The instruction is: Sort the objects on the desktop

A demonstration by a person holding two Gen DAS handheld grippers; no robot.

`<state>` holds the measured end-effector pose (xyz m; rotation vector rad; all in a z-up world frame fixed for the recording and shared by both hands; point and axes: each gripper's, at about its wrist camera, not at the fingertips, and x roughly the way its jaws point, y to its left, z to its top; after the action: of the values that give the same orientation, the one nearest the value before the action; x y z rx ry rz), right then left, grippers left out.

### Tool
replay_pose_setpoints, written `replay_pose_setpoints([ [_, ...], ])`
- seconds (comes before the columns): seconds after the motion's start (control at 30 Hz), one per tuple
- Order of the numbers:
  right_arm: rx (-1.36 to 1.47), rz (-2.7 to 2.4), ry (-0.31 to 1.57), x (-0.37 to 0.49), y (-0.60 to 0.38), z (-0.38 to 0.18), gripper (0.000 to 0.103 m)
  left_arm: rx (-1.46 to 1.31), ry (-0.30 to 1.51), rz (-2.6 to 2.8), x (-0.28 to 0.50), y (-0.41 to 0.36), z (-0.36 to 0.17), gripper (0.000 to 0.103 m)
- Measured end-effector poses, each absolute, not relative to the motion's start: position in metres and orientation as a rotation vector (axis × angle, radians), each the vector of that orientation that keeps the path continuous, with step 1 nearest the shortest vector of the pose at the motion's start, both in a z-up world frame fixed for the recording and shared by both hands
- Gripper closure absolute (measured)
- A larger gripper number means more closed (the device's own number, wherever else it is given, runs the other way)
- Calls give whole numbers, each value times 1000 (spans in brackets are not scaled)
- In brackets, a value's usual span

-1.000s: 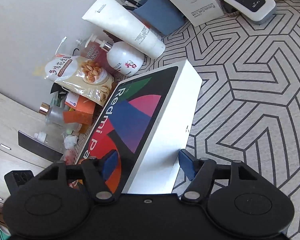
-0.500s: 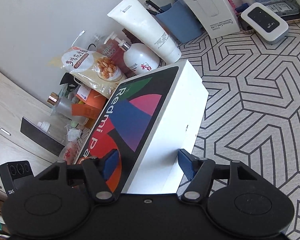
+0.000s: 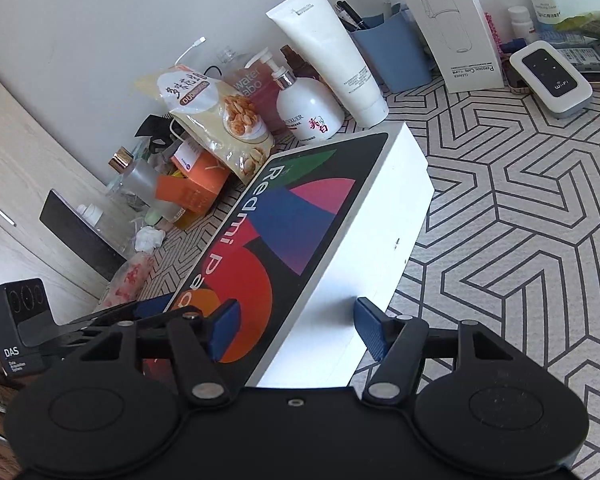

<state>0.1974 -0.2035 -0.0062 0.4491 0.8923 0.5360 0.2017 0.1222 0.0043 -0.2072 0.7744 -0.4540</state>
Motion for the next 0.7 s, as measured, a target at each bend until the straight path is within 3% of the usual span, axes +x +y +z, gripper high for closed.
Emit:
replay_pose_setpoints([
  [0.3,-2,535,830,169,-162,24,38,-111,811,-360,201,126,22,6],
  [0.7,-25,521,865,168,-170,4,41,-103,839,-355,207,114,20,6],
])
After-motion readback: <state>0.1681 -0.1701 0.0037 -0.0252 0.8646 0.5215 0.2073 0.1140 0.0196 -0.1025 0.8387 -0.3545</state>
